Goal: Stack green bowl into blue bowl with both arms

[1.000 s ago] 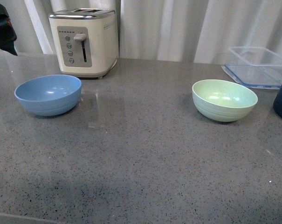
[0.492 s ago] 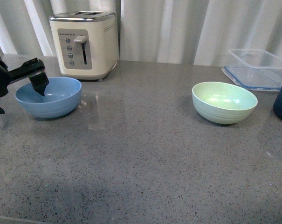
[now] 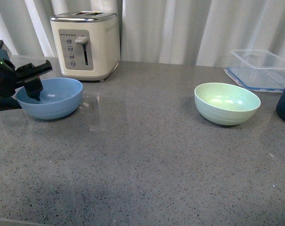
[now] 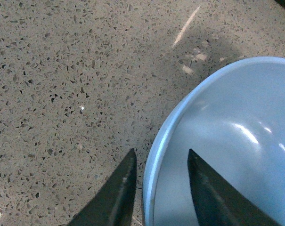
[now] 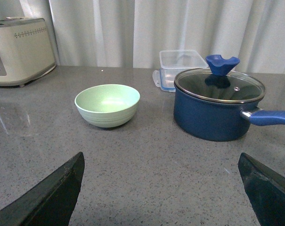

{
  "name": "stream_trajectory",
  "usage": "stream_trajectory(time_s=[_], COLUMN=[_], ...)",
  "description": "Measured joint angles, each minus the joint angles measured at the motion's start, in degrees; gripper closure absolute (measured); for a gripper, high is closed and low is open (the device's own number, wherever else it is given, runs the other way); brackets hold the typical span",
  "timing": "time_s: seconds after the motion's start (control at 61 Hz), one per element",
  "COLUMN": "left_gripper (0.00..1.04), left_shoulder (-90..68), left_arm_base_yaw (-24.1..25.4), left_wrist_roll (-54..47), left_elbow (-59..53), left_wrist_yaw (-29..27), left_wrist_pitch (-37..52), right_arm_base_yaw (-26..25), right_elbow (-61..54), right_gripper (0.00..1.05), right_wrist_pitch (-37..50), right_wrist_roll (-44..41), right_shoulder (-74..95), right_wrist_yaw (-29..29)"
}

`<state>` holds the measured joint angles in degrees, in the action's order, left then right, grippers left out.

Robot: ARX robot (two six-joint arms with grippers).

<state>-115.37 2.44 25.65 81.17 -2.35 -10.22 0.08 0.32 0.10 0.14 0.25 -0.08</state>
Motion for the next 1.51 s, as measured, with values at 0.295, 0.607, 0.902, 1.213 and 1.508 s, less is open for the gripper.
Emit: stream_trajectory(time_s=[0.295,0.607,0.902,1.213,1.508], left_gripper=[1.01,1.01,1.01,1.01,1.01], left_shoulder=[2.67,6.80,-2.40,-6.75,-10.27], left_arm_base_yaw=[-1.05,-10.49,-18.97,-22.36,-23.47], left_wrist_roll=[-0.07,0.20,1.49,1.88,2.12], left_elbow=[-0.02,5.62,15.32,18.34,20.63], left_wrist_yaw=[1.86,2.38,0.63,-1.44,-2.89], left_wrist_pitch=[-0.28,-1.64,-5.44,-7.61,-9.33], right_arm_base_yaw=[0.00,0.00,0.00,0.00,0.00], right_elbow=[0.00,0.00,0.00,0.00,0.00], right_gripper=[0.10,0.10,0.10,0.10,0.10], right_wrist_pitch=[0.00,0.00,0.00,0.00,0.00], right_wrist_roll=[0.00,0.00,0.00,0.00,0.00], right_shoulder=[-0.02,-0.02,-0.02,-0.02,-0.02], right_wrist_yaw=[-0.02,0.00,0.00,0.00,0.00])
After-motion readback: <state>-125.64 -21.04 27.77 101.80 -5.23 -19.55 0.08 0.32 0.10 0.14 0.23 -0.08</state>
